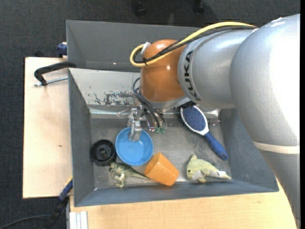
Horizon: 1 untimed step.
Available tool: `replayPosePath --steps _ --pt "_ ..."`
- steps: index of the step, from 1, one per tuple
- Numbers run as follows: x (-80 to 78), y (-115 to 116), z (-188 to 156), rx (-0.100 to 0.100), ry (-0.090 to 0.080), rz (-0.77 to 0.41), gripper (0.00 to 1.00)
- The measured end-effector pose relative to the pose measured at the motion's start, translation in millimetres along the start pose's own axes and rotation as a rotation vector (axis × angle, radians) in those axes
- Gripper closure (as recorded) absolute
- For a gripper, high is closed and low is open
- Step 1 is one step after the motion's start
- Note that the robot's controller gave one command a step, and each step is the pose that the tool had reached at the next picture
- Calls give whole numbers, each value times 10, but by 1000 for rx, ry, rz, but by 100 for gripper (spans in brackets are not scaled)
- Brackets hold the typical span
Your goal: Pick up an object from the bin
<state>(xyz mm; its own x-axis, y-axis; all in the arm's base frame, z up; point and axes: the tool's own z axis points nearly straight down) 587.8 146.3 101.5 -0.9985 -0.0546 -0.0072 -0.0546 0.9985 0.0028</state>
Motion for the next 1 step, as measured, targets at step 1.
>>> replayPosePath --steps 1 --pt "-31 11 -553 -1 -5 1 100"
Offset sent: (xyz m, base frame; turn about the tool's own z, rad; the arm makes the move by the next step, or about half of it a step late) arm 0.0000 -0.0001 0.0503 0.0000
